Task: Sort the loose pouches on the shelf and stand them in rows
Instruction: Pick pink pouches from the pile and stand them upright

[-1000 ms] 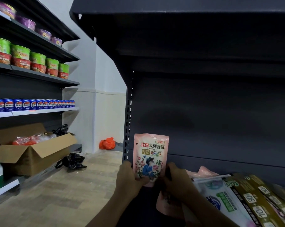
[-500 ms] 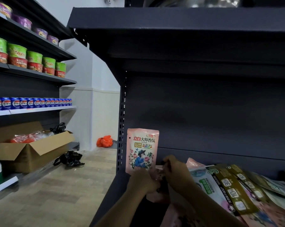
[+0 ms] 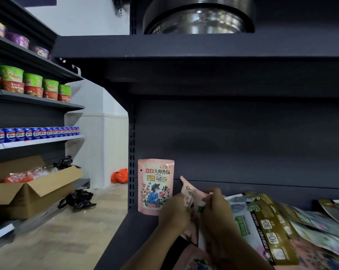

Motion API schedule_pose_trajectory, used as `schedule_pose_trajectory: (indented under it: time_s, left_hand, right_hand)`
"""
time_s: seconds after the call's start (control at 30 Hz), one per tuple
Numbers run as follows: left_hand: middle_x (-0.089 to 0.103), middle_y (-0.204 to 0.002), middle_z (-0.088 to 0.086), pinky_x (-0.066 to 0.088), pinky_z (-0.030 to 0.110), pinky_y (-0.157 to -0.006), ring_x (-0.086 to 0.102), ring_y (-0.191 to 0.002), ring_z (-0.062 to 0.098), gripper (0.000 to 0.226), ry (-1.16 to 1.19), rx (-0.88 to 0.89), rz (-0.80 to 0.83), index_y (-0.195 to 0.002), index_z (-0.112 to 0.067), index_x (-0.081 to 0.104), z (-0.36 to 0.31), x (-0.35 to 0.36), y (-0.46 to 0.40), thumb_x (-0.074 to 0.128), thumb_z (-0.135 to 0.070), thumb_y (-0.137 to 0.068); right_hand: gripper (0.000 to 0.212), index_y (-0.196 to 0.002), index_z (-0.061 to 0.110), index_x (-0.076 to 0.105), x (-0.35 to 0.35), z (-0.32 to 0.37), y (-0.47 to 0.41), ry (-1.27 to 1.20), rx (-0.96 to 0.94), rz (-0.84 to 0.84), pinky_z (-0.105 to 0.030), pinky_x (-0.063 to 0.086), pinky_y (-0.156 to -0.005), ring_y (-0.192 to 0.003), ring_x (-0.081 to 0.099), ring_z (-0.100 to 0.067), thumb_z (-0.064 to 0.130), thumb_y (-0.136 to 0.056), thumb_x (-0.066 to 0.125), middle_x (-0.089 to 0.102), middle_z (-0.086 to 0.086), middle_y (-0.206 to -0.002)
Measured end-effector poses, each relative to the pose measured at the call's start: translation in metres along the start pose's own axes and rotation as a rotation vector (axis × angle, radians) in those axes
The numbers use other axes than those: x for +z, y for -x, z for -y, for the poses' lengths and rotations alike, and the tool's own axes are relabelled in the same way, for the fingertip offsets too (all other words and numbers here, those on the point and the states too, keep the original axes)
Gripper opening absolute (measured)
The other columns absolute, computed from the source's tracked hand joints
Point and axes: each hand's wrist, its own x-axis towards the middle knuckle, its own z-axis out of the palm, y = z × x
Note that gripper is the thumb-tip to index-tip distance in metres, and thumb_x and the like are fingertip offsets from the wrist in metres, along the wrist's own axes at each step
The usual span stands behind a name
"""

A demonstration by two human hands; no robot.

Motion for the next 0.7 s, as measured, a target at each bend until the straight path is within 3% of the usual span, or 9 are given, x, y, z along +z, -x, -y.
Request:
schedule_pose_trajectory:
  time_s: [0.17, 0.27, 0.33, 0.4, 0.5, 0.6, 0.7]
  left_hand:
    - [0.066, -0.103, 0.004, 0.052, 0.032, -0.073, 0.064, -0.093, 0.021, 0.019, -0.163, 0.149, -0.247, -0.111, -0.014, 0.048, -0.015, -0.008, 0.003, 0.047, -0.025, -0.095]
    - [0.068, -0.097, 0.002, 0.057, 0.035, -0.068, 0.068, -0.086, 0.019, 0.022, 0.019, 0.163, -0.395, -0.105, -0.013, 0.048, -0.010, -0.019, -0.001, 0.049, -0.032, -0.095]
    - [0.068, -0.095, 0.001, 0.058, 0.038, -0.066, 0.069, -0.082, 0.016, 0.018, 0.272, 0.156, -0.423, -0.098, -0.014, 0.051, -0.006, -0.025, -0.003, 0.055, -0.030, -0.092]
    - [0.069, -0.094, -0.005, 0.060, 0.036, -0.069, 0.069, -0.083, 0.010, 0.009, 0.563, 0.135, -0.368, -0.090, -0.026, 0.053, -0.004, -0.031, -0.002, 0.062, -0.023, -0.089]
    - [0.070, -0.094, -0.009, 0.060, 0.033, -0.074, 0.070, -0.086, 0.007, 0.019, 0.783, 0.111, -0.207, -0.092, -0.031, 0.056, -0.002, -0.035, -0.001, 0.066, -0.016, -0.085]
    - [0.072, -0.101, -0.003, 0.059, 0.035, -0.079, 0.070, -0.092, 0.012, 0.024, 0.883, 0.102, -0.119, -0.104, -0.023, 0.059, 0.005, -0.038, 0.001, 0.067, -0.011, -0.084]
    - [0.070, -0.109, -0.001, 0.058, 0.031, -0.083, 0.069, -0.098, 0.011, 0.032, 0.862, 0.124, -0.077, -0.115, -0.019, 0.055, 0.016, -0.048, 0.005, 0.065, -0.009, -0.086]
  right_hand:
    - [0.022, -0.113, 0.007, 0.044, -0.006, -0.009, -0.007, -0.116, 0.078, -0.054, -0.023, 0.039, -0.053, -0.075, 0.055, -0.018, 0.001, -0.094, 0.035, 0.059, -0.010, -0.088]
    - [0.021, -0.116, 0.007, 0.046, -0.008, -0.011, -0.008, -0.149, 0.053, -0.080, -0.028, 0.041, -0.062, -0.079, 0.054, -0.020, 0.012, -0.097, 0.039, 0.061, -0.012, -0.095]
    - [0.025, -0.119, 0.011, 0.047, -0.011, -0.005, -0.004, -0.318, 0.026, -0.019, -0.021, 0.043, -0.065, -0.080, 0.056, -0.009, 0.022, -0.096, 0.049, 0.062, -0.002, -0.096]
    - [0.035, -0.121, 0.017, 0.047, -0.015, 0.005, 0.002, -0.582, 0.027, 0.144, -0.015, 0.047, -0.067, -0.087, 0.063, -0.006, 0.032, -0.091, 0.056, 0.064, 0.002, -0.102]
    - [0.034, -0.115, 0.017, 0.057, -0.018, 0.017, 0.008, -0.765, -0.017, 0.346, -0.023, 0.056, -0.073, -0.092, 0.071, -0.016, 0.025, -0.084, 0.065, 0.073, -0.003, -0.105]
    - [0.033, -0.113, 0.016, 0.062, -0.013, 0.025, 0.009, -0.735, -0.057, 0.381, -0.031, 0.057, -0.084, -0.097, 0.071, -0.018, 0.009, -0.082, 0.069, 0.074, -0.002, -0.106]
    - [0.034, -0.112, 0.019, 0.063, -0.006, 0.030, 0.008, -0.677, -0.076, 0.384, -0.032, 0.056, -0.087, -0.098, 0.070, -0.016, 0.008, -0.081, 0.070, 0.073, 0.000, -0.108]
